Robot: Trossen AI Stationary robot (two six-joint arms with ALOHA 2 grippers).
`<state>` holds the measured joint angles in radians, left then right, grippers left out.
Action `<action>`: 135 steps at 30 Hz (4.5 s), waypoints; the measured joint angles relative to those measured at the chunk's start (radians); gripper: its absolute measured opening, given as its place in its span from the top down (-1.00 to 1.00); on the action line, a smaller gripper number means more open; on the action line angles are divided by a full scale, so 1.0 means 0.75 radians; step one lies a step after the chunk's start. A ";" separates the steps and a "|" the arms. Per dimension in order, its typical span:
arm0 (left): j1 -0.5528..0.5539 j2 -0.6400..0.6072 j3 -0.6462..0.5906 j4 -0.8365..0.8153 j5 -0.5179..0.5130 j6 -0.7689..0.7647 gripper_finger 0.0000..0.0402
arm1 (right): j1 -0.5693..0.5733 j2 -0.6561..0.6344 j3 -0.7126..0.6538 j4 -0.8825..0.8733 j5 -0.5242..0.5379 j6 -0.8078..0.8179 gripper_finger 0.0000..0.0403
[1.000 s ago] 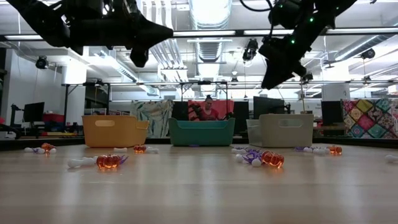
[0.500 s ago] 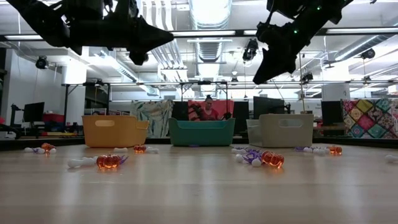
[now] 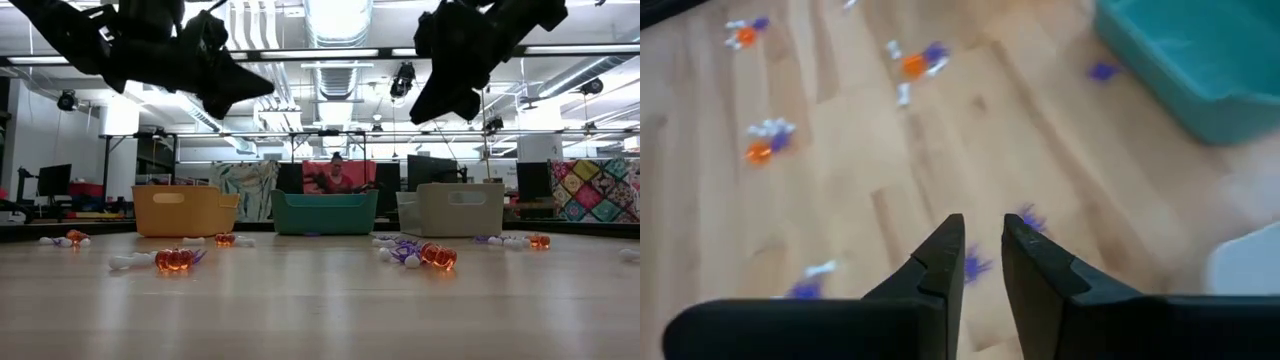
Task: Sort Halloween decoration
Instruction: Put the white bone toy into the yellow bin
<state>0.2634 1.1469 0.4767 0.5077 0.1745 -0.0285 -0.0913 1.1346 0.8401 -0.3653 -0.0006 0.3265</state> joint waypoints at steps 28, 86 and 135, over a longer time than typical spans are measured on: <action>-0.163 0.234 0.402 -1.342 0.011 -0.036 0.86 | 0.137 0.004 -0.032 0.009 0.136 0.018 0.72; -0.169 0.594 0.436 -1.363 -0.184 -0.054 0.99 | 0.136 0.004 -0.049 0.079 0.143 0.018 0.72; 0.755 0.705 1.175 -2.159 -0.325 0.866 1.00 | 0.136 0.004 -0.053 0.086 0.145 -0.103 0.72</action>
<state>0.8295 1.6757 1.3582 -1.1116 -0.0692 0.6207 0.0109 1.1378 0.8001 -0.3007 0.1081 0.2496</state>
